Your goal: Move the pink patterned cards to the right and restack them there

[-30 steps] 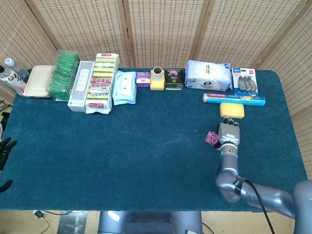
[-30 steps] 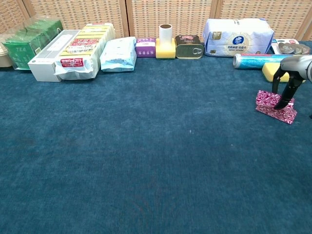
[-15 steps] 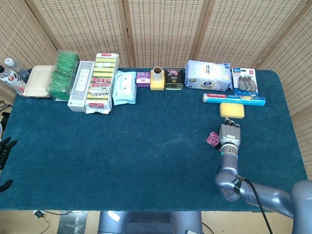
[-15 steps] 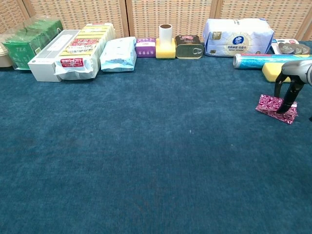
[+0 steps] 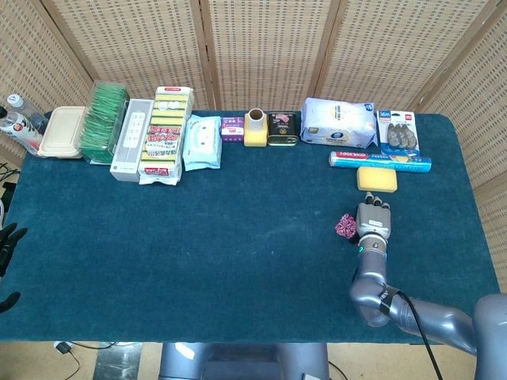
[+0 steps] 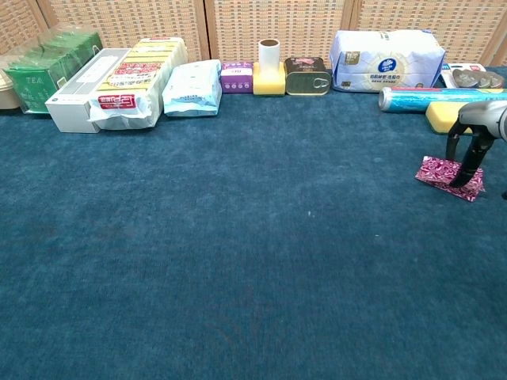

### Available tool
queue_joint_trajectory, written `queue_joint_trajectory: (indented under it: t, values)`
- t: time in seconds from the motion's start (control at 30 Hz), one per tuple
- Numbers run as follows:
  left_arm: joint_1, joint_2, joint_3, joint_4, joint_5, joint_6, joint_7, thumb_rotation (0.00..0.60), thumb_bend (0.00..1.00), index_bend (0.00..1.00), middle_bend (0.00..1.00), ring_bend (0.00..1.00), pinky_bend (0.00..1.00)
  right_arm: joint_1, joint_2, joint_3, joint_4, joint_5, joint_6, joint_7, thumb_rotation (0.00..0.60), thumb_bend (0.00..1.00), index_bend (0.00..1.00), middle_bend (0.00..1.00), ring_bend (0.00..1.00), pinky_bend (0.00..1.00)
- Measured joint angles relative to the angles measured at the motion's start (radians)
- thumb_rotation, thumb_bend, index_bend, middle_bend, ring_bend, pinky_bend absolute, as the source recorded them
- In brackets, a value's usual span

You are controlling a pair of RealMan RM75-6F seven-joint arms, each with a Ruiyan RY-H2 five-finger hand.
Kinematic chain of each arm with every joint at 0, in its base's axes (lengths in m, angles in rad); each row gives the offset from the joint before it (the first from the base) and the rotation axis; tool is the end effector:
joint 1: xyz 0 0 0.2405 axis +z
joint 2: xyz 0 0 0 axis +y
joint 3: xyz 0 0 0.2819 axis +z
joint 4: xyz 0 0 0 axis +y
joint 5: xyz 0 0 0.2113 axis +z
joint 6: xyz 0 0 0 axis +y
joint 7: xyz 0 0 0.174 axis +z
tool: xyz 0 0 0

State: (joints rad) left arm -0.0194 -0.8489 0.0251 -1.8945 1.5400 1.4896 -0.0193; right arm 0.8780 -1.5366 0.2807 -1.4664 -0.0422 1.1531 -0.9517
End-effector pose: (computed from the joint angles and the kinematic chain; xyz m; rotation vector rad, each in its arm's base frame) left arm -0.3034 0.1738 0.2179 -1.4002 -1.0072 -0.8529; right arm -0.2439 -0.4183 0.0051 1.3604 -1.2283 0.2374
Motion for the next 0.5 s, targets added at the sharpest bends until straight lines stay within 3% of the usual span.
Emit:
queue_joint_trajectory:
  t: [0.5]
  values:
    - [0.003, 0.002, 0.001, 0.002, 0.006, 0.006, -0.005, 0.6, 0.1, 0.0, 0.0, 0.0, 0.08, 0.0, -0.01, 0.02, -0.002, 0.038, 0.021, -0.025, 0.6, 0.27, 0.39, 0.0, 0.0, 0.1]
